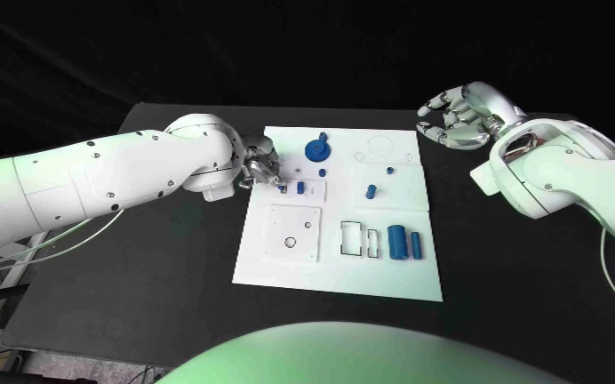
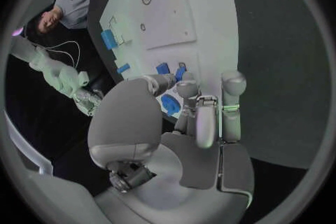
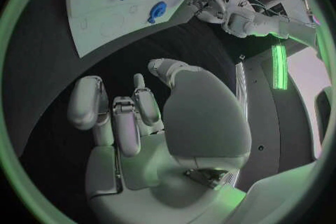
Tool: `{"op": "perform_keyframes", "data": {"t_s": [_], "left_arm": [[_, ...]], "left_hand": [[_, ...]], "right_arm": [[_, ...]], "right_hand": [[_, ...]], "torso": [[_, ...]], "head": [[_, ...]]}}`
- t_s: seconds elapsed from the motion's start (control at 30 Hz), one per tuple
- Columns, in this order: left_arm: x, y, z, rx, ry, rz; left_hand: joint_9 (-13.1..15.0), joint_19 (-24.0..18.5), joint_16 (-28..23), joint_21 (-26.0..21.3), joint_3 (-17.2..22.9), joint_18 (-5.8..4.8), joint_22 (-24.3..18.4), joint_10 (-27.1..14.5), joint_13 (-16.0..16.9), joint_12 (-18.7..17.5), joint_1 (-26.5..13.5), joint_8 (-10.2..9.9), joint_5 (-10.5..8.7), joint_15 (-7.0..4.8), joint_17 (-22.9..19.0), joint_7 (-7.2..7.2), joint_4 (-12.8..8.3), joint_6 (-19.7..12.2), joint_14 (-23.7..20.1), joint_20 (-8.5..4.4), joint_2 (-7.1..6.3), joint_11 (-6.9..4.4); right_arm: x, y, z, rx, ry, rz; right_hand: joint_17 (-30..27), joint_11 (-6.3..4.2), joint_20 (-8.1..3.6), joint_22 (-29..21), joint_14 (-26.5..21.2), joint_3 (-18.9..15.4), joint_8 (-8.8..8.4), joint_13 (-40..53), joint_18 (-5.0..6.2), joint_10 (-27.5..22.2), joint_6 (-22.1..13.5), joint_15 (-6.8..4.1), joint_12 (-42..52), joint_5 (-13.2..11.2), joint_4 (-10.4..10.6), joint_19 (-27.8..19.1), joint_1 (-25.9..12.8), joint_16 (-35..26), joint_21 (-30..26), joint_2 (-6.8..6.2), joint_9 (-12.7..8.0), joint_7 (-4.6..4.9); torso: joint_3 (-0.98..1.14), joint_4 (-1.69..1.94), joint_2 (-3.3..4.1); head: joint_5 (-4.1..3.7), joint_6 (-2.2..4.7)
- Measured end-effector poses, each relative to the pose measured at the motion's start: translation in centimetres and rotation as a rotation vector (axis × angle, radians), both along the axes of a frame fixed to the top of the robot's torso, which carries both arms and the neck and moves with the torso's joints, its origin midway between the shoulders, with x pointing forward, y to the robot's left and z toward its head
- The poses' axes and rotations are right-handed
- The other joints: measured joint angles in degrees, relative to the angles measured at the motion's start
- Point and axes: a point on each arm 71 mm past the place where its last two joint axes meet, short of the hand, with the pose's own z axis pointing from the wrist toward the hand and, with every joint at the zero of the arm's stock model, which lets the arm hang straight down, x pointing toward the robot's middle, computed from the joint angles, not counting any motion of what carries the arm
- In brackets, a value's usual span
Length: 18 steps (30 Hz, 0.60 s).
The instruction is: Assemble the parts on the task board
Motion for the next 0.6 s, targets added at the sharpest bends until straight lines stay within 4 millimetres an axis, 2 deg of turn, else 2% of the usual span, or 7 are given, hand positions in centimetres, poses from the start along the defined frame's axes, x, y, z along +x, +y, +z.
{"op": "perform_keyframes", "data": {"t_s": [0.6], "left_arm": [[-0.03,-0.19,-0.20,-0.007,-0.003,0.003]], "left_hand": [[-0.09,0.20,0.00,0.00,0.00,0.00,-0.01,0.20,-0.02,0.29,-0.03,-0.01,-0.01,0.00,0.00,0.01,0.00,0.01,0.00,-0.20,-0.03,-0.20]], "right_arm": [[0.01,0.05,-0.01,0.000,0.000,0.001]], "right_hand": [[0.00,0.00,0.00,-0.01,0.00,0.00,0.00,0.00,0.00,0.00,0.00,0.00,0.00,0.00,0.00,0.00,0.00,0.00,0.00,0.00,0.04,0.00]], "torso": [[0.02,-0.02,-0.01]], "head": [[0.07,0.00]]}}
